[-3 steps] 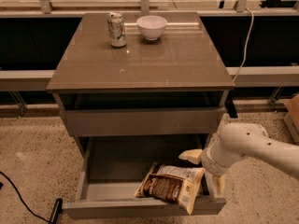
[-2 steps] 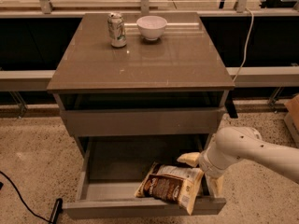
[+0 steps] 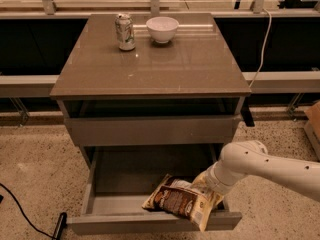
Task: Pick brown chip bag from middle drawer and place on counter
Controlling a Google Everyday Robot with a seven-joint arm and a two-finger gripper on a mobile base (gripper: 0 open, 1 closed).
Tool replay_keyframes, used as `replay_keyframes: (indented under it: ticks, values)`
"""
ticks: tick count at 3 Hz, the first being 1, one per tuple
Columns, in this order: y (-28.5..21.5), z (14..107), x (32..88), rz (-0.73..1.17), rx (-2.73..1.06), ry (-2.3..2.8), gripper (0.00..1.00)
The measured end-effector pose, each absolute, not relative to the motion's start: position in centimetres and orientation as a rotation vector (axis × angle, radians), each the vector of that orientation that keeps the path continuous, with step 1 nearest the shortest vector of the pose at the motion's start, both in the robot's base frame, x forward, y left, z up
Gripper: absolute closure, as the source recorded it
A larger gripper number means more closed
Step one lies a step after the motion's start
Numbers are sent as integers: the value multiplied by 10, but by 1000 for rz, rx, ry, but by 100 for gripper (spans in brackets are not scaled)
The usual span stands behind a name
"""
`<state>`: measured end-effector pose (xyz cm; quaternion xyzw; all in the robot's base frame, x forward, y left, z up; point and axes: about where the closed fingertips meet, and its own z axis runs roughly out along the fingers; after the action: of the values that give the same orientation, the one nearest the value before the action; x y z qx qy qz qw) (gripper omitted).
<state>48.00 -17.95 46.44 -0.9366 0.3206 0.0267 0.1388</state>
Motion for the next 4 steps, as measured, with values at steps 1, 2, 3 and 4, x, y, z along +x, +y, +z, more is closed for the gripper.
replay_keyframes:
  ticks: [1, 2, 3, 4]
  values:
    - [-173, 467, 480, 86, -2673, 921, 66]
    - [-163, 508, 486, 77, -2578, 886, 89]
    - [-134, 588, 480, 97, -2442, 788, 100]
    - [-114, 672, 467, 60, -2402, 677, 100]
